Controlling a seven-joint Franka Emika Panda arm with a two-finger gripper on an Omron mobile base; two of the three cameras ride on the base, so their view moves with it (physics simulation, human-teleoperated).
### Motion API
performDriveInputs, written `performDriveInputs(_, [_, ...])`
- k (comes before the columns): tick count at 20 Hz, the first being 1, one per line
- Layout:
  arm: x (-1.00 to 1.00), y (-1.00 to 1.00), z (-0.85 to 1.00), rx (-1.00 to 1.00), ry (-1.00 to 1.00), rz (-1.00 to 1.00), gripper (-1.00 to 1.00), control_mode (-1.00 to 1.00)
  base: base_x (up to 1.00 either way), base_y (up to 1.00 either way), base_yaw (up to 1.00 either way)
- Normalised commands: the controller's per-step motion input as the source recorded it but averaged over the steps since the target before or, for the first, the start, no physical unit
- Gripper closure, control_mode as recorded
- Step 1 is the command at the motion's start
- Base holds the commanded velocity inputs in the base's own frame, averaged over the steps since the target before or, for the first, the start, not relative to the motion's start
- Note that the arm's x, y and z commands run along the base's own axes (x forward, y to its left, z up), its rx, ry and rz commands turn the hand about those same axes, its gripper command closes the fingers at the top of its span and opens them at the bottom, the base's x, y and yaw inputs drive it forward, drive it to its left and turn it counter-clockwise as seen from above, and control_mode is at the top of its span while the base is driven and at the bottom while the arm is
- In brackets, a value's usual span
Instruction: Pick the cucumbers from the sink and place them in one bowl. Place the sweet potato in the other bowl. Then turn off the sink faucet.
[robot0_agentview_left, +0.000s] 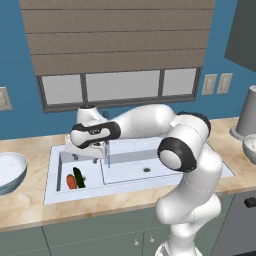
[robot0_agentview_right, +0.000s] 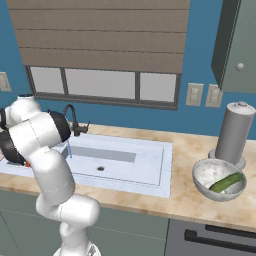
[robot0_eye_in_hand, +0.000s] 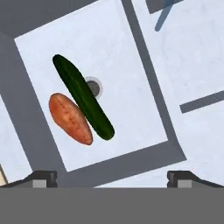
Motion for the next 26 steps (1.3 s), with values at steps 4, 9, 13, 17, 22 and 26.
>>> performDriveInputs(4, [0.34,0.21,-0.34,-0.01,0.0,-0.09,-1.0,-1.0,0.0,0.0,0.0])
performDriveInputs(9, [0.33,0.11,-0.4,-0.01,0.0,-0.09,-1.0,-1.0,0.0,0.0,0.0])
performDriveInputs(13, [0.32,0.15,-0.37,-0.02,0.0,-0.11,-1.0,-1.0,0.0,0.0,0.0])
performDriveInputs(17, [0.29,0.16,-0.39,-0.02,0.0,-0.12,-1.0,-1.0,0.0,0.0,0.0])
performDriveInputs(22, [0.21,0.1,-0.42,-0.03,0.0,-0.13,-1.0,-1.0,0.0,0.0,0.0])
performDriveInputs(26, [0.2,0.01,-0.37,0.0,0.01,-0.12,-1.0,-1.0,0.0,0.0,0.0])
